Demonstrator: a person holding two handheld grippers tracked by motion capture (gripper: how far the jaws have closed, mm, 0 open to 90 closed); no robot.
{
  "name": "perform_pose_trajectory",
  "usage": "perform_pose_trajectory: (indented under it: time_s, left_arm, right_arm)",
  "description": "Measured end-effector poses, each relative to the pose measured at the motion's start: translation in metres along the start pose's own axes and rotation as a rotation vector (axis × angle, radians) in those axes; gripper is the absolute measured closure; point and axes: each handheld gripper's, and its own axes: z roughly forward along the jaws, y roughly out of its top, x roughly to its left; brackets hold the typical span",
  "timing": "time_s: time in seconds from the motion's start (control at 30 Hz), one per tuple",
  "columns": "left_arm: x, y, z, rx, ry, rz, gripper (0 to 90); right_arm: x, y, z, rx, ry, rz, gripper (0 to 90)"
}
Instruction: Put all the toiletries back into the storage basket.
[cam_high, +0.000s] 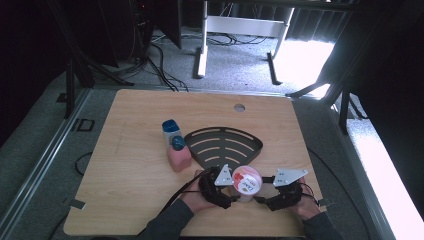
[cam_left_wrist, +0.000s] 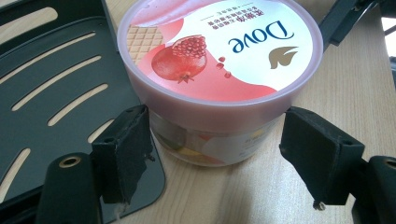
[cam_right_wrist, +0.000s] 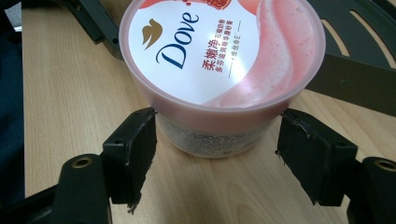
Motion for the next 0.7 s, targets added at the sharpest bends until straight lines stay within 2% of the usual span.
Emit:
perform_pose_trajectory:
  time_s: [0.33, 0.7]
  left_arm:
    - [0.004, 0.003, -0.005, -0.008, 0.004, -0.015, 25.0]
    - [0.008, 0.009, -0.011, -0.01, 0.028, 0.0, 25.0]
  right_arm:
    - [-0.002, 0.01, -0.003, 0.002, -0.007, -0.02, 28.2]
    - [-0.007, 0.02, -0.004, 0.001, -0.012, -0.036, 28.1]
